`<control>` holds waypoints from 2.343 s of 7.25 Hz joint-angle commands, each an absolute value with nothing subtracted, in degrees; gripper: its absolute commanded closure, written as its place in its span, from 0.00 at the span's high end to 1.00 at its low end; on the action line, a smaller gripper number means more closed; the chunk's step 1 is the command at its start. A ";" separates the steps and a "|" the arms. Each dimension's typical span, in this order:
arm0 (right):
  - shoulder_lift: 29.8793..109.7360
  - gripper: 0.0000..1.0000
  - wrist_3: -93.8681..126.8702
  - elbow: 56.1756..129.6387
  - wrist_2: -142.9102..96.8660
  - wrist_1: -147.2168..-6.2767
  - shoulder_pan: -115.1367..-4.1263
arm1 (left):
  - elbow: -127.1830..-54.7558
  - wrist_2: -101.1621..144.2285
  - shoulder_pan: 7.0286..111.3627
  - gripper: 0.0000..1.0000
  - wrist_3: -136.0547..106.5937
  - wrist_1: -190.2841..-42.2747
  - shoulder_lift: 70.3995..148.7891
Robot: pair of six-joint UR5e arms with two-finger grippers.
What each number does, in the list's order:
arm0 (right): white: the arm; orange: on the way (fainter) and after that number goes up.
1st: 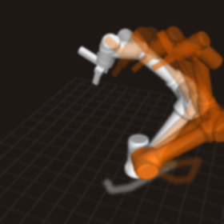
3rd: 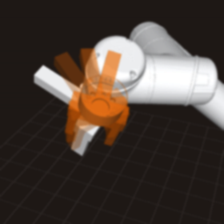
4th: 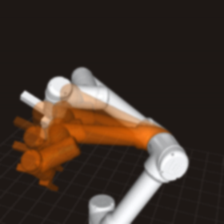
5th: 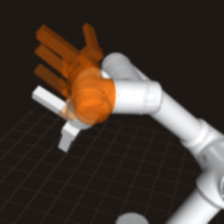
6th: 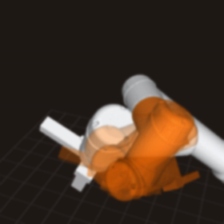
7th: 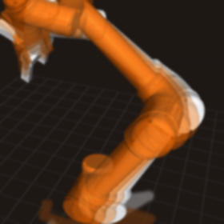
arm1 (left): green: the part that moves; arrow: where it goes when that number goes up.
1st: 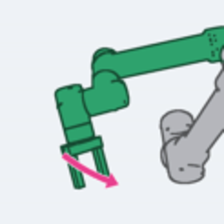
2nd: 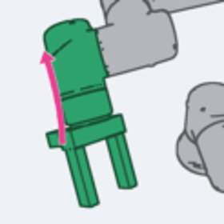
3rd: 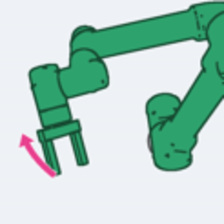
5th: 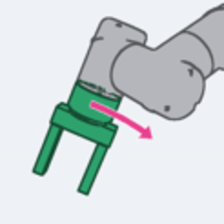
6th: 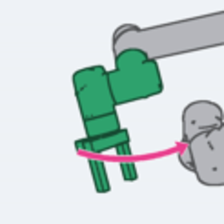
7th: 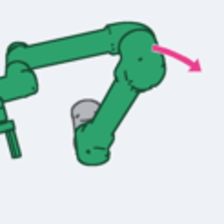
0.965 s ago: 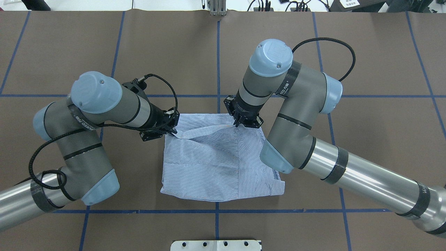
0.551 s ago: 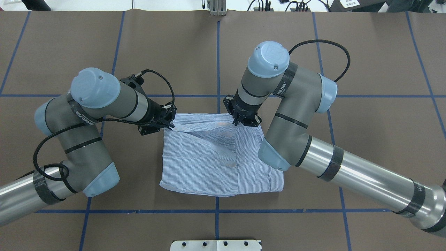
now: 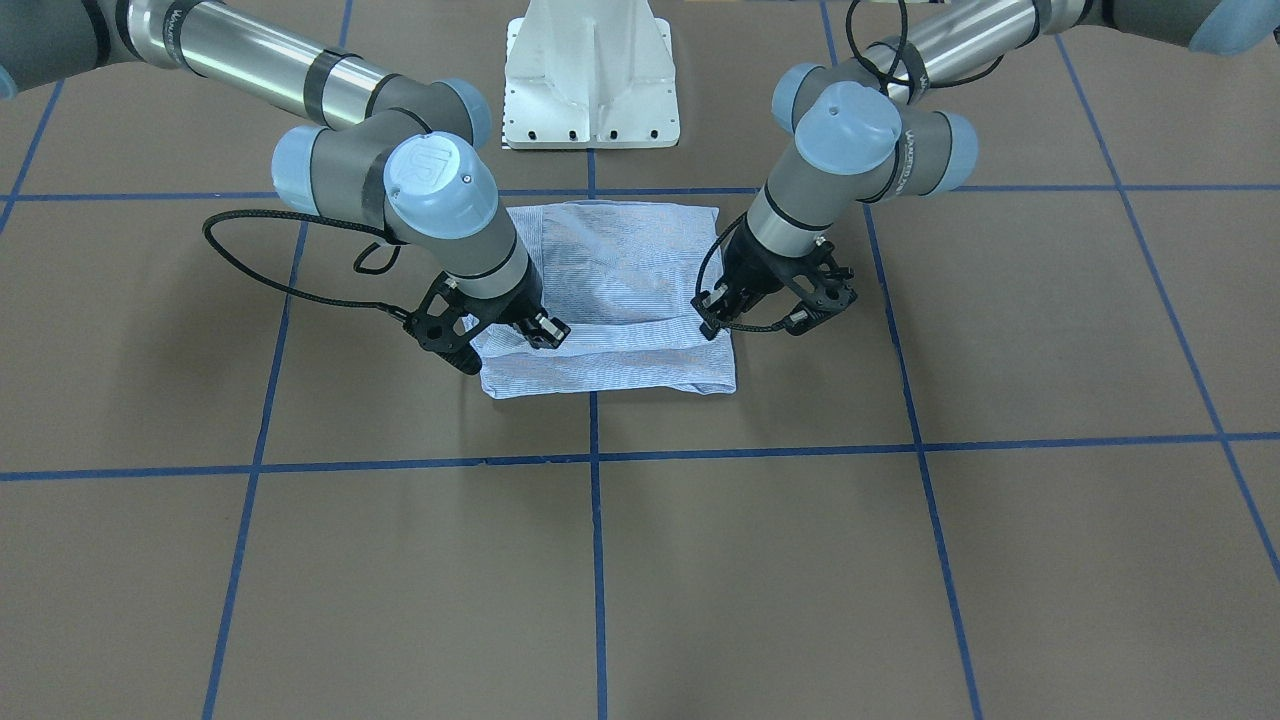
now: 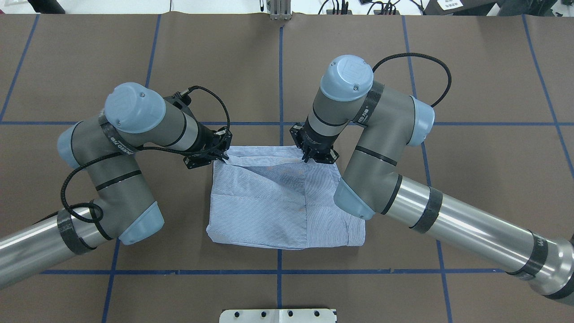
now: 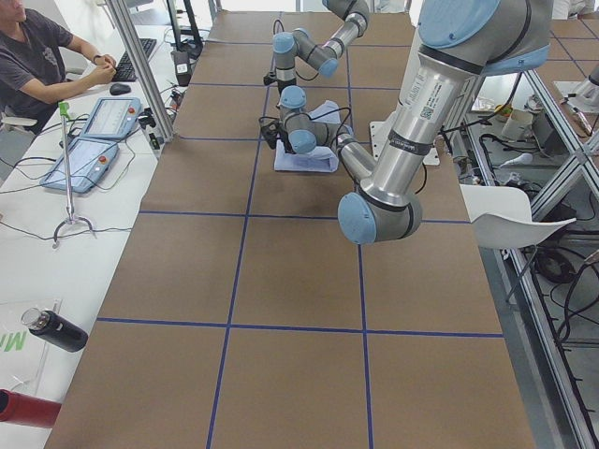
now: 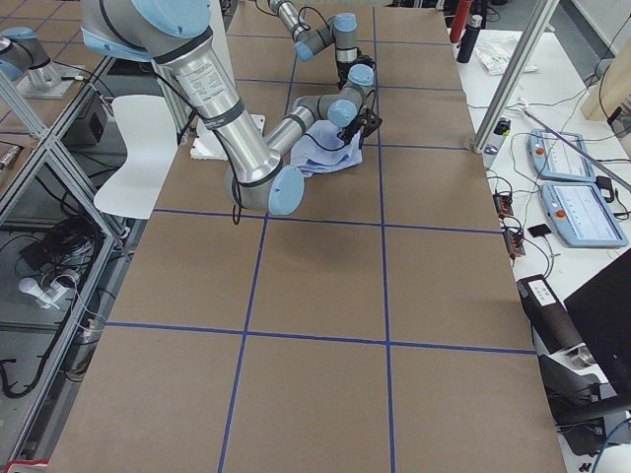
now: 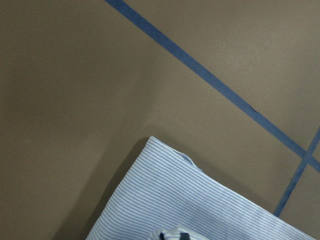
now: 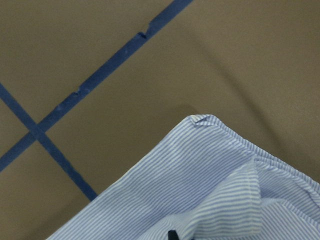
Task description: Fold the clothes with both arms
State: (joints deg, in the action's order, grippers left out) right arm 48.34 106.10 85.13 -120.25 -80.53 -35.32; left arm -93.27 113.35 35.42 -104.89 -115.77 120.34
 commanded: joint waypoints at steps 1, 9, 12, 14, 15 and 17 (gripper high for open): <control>48.08 0.00 106.17 85.17 -120.32 -80.42 -35.33 | -92.72 113.29 35.42 0.00 -104.85 -115.84 120.67; 48.61 1.00 101.46 87.54 -118.42 -75.23 -31.49 | -95.27 112.32 40.60 1.00 -104.41 -114.79 119.97; 47.82 1.00 88.46 84.56 -110.48 -75.67 -28.56 | -95.62 112.32 41.40 1.00 -104.41 -114.52 119.71; 45.37 1.00 82.63 79.22 -106.54 -75.15 -28.74 | -97.46 112.32 41.22 1.00 -104.41 -113.82 118.31; 43.52 1.00 81.23 76.84 -105.83 -75.06 -29.35 | -99.12 112.41 40.96 1.00 -104.41 -113.82 117.34; 42.63 1.00 79.03 76.03 -105.03 -74.88 -31.37 | -102.55 111.54 35.90 1.00 -104.59 -113.64 116.20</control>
